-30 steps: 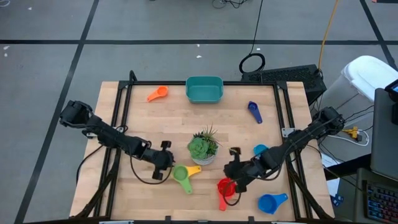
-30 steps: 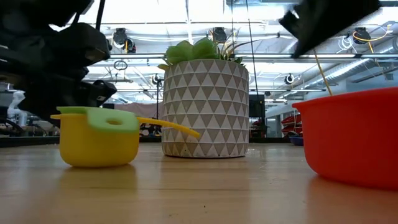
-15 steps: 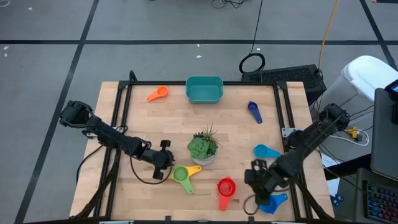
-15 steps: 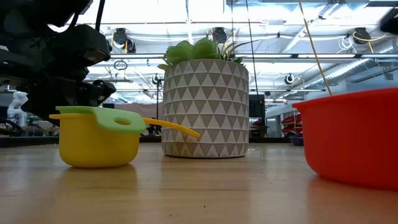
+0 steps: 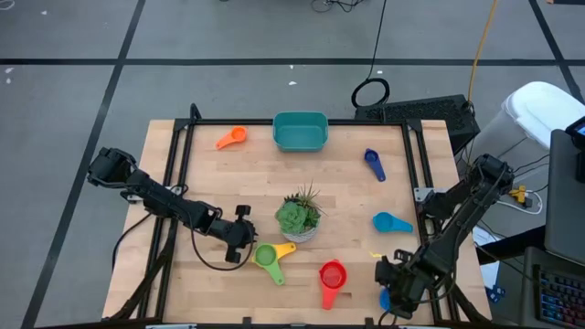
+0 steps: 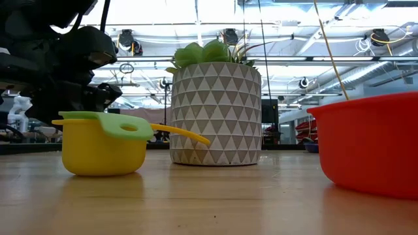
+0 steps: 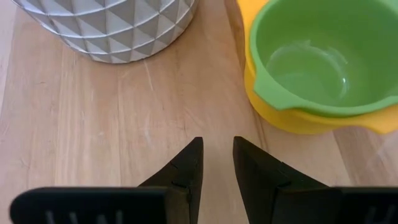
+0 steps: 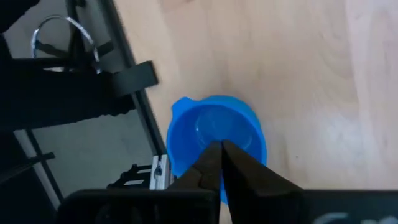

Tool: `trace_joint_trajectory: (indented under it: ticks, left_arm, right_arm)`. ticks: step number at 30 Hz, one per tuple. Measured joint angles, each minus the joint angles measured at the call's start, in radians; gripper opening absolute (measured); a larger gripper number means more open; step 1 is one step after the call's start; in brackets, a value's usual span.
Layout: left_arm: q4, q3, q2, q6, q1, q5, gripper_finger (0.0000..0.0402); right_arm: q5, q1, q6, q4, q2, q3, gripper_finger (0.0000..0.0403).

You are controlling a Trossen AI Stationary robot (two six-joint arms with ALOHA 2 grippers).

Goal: Nest measuring cups in basket
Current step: Stack the blue measuring cup on top the red measuring cup

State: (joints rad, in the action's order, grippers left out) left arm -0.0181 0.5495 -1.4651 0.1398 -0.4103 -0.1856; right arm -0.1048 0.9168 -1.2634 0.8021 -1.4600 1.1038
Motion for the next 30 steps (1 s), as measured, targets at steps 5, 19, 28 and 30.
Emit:
trace_joint_trajectory:
  ticks: [5,19,28,30]
  left_arm:
    - [0.0,0.0,0.0,0.003,0.0,0.0,0.0092]
    - [-0.001,0.0,0.0,0.004,0.0,0.0,0.0092]
    - [-0.001,0.0,0.0,0.005,0.0,0.0,0.0092]
    - [-0.001,0.0,0.0,0.005,0.0,0.0,0.0092]
  right_arm:
    - [0.004,0.002,-0.017,0.032,0.0,0.0,0.0056]
    - [-0.025,0.002,-0.067,-0.113,0.0,-0.13,0.0143]
    - [-0.054,0.002,-0.087,-0.146,0.0,-0.2,0.0144]
    - [-0.054,0.002,-0.094,-0.155,0.0,-0.217,0.0144]
